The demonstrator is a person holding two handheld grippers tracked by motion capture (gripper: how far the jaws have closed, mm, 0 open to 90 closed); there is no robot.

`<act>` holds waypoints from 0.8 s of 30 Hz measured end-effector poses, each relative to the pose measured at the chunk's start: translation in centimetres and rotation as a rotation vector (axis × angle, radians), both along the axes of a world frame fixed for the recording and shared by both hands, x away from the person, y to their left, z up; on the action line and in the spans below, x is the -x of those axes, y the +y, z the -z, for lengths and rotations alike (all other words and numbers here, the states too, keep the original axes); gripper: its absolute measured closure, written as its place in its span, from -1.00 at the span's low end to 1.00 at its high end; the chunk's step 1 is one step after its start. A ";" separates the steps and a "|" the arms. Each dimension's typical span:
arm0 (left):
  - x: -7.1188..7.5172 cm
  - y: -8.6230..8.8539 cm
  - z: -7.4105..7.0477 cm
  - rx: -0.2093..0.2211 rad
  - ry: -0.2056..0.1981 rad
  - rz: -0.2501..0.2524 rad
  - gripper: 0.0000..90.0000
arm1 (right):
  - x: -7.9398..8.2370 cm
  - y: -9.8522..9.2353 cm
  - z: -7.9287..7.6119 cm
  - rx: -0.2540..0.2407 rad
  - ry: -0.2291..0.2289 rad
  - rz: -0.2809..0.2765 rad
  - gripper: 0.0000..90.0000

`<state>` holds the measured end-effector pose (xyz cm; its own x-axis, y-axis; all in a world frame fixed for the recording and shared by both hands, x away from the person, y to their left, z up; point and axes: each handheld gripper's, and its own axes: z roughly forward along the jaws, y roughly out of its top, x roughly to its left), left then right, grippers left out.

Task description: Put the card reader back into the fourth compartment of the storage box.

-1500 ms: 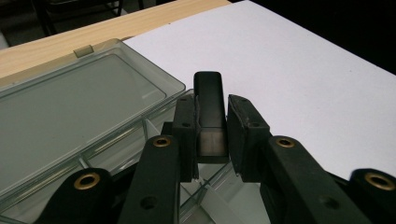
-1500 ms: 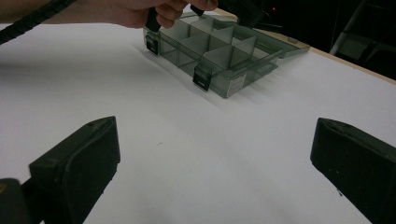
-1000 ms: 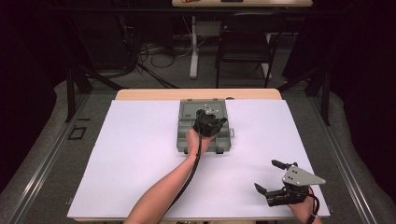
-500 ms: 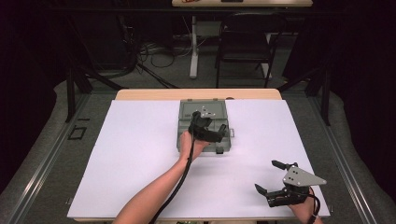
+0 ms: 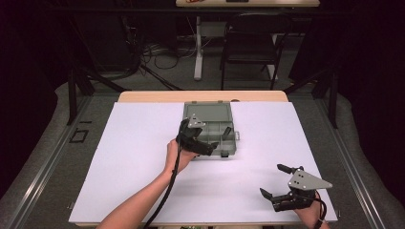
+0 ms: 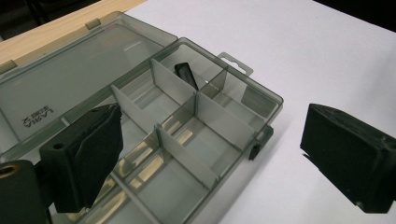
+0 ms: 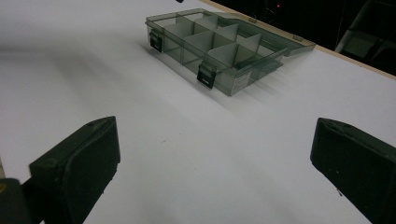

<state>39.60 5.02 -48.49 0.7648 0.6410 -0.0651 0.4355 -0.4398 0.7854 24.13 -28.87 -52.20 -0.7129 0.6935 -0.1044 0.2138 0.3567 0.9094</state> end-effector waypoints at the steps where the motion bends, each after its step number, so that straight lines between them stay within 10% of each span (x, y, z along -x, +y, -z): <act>1: 0.2 0.3 -0.1 -0.003 0.002 0.005 -0.88 | 0.0 0.0 0.0 0.001 0.002 0.000 -0.97; 24: 3.8 5.5 0.0 -0.034 -0.003 -0.012 -0.99 | 0.0 0.1 0.1 0.005 0.005 0.000 -0.97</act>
